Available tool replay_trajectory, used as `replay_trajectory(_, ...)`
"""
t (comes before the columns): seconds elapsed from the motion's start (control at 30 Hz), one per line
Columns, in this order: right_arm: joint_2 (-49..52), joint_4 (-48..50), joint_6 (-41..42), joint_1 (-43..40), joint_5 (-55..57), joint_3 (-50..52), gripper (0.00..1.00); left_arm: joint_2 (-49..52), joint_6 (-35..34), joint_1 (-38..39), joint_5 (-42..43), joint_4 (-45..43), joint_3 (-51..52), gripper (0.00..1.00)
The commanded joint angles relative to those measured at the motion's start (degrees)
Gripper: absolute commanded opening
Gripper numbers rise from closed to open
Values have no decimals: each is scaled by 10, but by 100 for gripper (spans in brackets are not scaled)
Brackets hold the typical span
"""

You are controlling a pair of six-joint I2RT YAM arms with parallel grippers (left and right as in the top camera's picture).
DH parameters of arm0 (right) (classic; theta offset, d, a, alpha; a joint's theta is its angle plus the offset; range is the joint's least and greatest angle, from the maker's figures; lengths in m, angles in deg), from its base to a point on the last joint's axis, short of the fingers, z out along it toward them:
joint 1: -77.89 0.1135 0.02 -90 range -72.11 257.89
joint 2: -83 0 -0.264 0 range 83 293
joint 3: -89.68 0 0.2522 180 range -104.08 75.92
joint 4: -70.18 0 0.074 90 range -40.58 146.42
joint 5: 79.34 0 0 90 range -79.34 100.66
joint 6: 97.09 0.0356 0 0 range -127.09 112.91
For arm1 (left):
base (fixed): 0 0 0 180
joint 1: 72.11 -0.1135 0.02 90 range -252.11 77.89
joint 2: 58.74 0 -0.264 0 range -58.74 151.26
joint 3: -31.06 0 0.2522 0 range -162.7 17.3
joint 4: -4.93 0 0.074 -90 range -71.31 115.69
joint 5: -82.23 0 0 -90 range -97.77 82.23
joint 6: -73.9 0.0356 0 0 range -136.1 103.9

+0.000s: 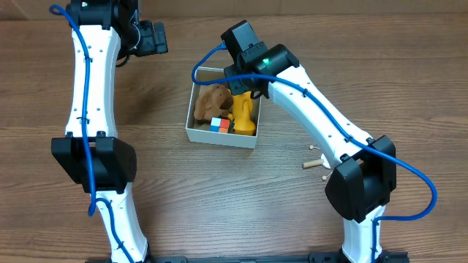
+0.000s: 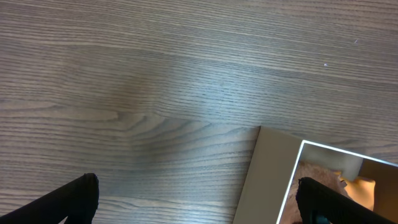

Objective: Pack container
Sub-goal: 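Carry the green ball with the right gripper and release it into the box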

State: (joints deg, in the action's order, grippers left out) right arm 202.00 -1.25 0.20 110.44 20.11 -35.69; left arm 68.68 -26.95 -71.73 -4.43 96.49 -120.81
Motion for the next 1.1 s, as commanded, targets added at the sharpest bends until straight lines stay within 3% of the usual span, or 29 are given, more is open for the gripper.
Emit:
replay_trajectory(0.0,16,4,0,-4,10,6,15,-6,-10,4,-4,-1,-7,100)
replay_trajectory(0.1,16,3,0,-4,10,10,44,-6,-10,4,-4,-1,-7,100)
replay_trajectory(0.13,16,3,0,-4,10,10,58,-6,-10,4,-4,-1,-7,100)
replay_trajectory(0.23,16,1,0,-4,10,10,73,-6,-10,4,-3,-1,-7,100)
replay_trajectory(0.37,15,0,0,-4,10,9,82,-6,-10,4,-4,-1,-7,100)
replay_trajectory(0.6,-9,-3,-2,-4,10,9,82,-6,-10,4,-3,-1,-7,100)
replay_trajectory(0.67,-21,-10,-2,-5,12,9,78,-6,-10,4,-4,-1,-7,100)
replay_trajectory(0.73,-35,-27,5,-7,33,9,64,-6,-10,4,-3,-1,-7,100)
replay_trajectory(0.93,-80,-134,127,-49,57,9,62,-6,-10,4,-4,-1,-7,100)
replay_trajectory(1.07,-89,-229,162,-92,40,9,62,-6,-10,4,-3,-1,-7,100)
